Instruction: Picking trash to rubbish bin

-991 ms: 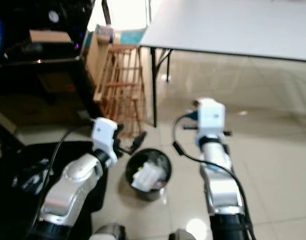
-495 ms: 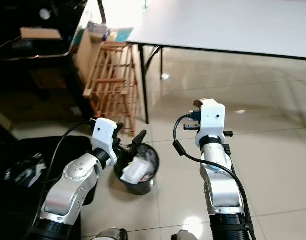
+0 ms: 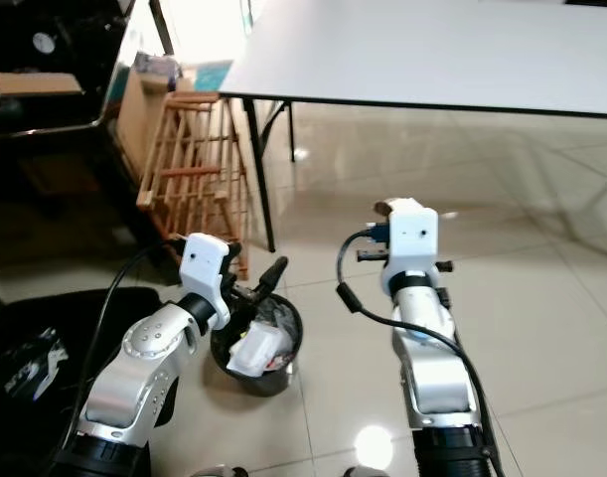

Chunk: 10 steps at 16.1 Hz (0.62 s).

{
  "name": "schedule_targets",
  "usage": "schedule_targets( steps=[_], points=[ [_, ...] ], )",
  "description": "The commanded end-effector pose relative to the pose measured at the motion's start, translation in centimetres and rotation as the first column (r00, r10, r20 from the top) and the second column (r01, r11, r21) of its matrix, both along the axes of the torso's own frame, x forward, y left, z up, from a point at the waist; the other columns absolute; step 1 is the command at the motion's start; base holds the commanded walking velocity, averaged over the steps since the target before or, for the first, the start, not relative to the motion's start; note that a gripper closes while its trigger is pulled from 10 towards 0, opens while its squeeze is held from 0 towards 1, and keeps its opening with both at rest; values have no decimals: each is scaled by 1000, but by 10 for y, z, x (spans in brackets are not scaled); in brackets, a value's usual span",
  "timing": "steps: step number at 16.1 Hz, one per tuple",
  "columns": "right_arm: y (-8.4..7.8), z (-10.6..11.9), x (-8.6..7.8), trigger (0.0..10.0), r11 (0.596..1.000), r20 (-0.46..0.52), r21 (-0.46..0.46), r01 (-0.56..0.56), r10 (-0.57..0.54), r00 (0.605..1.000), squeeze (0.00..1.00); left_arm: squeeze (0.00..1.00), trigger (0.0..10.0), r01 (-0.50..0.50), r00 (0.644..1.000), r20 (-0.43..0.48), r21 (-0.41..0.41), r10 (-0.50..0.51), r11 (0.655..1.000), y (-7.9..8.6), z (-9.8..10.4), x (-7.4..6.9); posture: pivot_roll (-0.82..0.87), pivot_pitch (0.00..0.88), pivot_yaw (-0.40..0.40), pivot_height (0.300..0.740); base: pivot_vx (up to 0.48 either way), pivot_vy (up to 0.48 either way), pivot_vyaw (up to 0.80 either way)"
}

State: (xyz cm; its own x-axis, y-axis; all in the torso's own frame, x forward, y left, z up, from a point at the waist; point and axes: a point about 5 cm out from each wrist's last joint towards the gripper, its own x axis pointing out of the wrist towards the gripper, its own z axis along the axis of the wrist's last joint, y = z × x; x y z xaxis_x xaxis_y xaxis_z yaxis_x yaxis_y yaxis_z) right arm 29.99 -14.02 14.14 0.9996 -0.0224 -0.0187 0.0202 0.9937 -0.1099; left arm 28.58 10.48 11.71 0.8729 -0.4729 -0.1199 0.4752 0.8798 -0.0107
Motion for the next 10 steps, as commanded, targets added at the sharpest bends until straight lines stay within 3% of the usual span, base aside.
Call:
schedule_targets(
  steps=[1,6,10],
  points=[
    [7,5,0,10000,999,24,14,-32,32,999,0,0,10000,-22,1000,-2,18,22,1000,6,-2,1,32,134,25,740,480,0,0],
    [15,4,-3,10000,996,21,14,-86,86,996,0,0,10000,-22,1000,-5,17,22,1000,5,-3,1,31,134,23,740,465,0,0],
    [17,4,-4,10000,995,19,11,-102,102,995,0,0,10000,-22,1000,-4,23,22,999,5,-3,0,30,137,23,740,0,0,0]
  ],
)
